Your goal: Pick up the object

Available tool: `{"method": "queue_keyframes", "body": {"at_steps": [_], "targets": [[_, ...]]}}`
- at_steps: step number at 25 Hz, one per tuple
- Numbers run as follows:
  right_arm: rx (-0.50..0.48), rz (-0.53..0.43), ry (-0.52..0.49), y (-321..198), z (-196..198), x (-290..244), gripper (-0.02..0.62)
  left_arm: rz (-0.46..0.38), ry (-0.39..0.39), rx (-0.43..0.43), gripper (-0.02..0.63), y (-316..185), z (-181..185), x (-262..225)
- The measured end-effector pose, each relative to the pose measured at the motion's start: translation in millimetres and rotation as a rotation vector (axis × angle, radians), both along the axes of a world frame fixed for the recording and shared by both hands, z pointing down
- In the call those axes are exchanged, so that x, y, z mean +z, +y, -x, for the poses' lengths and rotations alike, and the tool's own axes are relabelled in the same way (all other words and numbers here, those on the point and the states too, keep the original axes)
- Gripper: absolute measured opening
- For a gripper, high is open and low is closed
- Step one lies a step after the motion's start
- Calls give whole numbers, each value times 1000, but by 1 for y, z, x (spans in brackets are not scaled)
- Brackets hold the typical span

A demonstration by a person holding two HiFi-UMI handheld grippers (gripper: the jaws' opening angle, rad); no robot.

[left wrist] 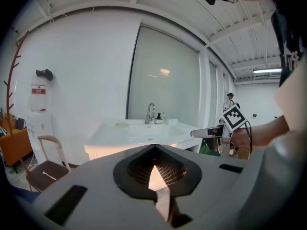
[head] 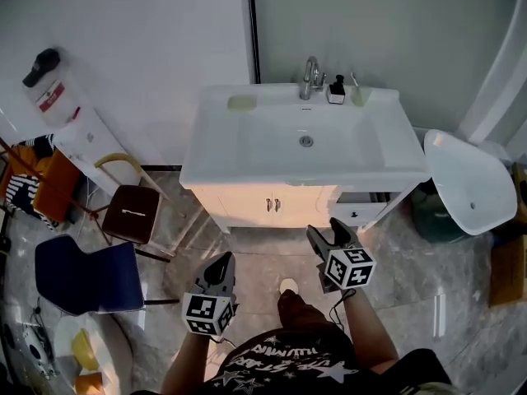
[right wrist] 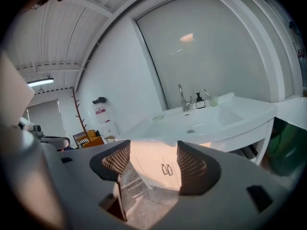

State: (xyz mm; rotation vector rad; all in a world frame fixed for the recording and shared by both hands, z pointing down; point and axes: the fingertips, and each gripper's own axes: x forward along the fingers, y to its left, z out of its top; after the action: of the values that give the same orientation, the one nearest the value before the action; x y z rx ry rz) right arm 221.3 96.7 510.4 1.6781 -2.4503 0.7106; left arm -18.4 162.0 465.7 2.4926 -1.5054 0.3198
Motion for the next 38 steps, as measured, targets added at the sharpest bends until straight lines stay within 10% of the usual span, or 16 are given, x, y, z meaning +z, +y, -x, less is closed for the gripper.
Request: {"method": "queue_keyframes", "body": {"at_steps": [16, 38], "targets": [[-147, 19, -8, -183, -6, 8, 301, -27, -46, -103, 17, -153, -27, -21], [-203, 72, 79, -365, 108, 28, 301, 11, 26, -192, 17, -356, 102, 10]]}}
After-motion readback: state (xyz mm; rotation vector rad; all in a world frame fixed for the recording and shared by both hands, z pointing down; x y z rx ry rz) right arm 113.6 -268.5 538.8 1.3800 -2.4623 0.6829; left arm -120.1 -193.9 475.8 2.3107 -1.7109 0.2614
